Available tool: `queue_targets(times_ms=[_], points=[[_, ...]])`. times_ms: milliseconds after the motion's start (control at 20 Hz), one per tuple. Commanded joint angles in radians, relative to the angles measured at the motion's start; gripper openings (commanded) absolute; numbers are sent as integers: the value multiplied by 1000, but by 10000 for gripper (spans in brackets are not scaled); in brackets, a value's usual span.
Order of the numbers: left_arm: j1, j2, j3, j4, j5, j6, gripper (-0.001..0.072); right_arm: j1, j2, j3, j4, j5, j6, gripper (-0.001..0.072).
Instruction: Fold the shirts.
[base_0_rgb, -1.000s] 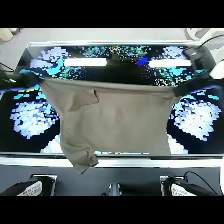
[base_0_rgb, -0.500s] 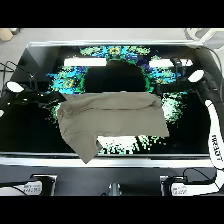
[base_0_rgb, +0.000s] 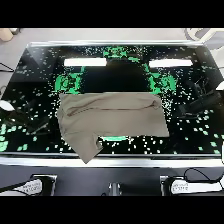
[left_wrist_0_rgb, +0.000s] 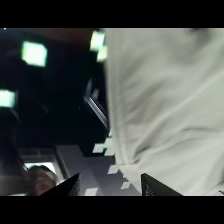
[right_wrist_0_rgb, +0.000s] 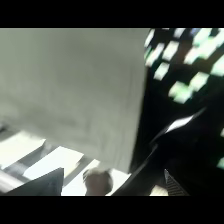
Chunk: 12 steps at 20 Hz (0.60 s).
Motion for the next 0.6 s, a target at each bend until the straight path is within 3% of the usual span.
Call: queue_targets(times_ms=[0, 450, 500, 550], points=[[-3, 23, -161, -52, 88, 35, 449, -23, 1, -60, 0, 63, -16, 674], [-146, 22, -192, -149, 264, 28, 429, -23, 1, -63, -98, 25, -22, 677], [-158, 22, -192, -149, 283, 22, 414, -23, 1, -70, -115, 19, -21, 677], [-166, 22, -192, -149, 300, 16, 299, -23, 1, -87, -116, 12, -22, 677]])
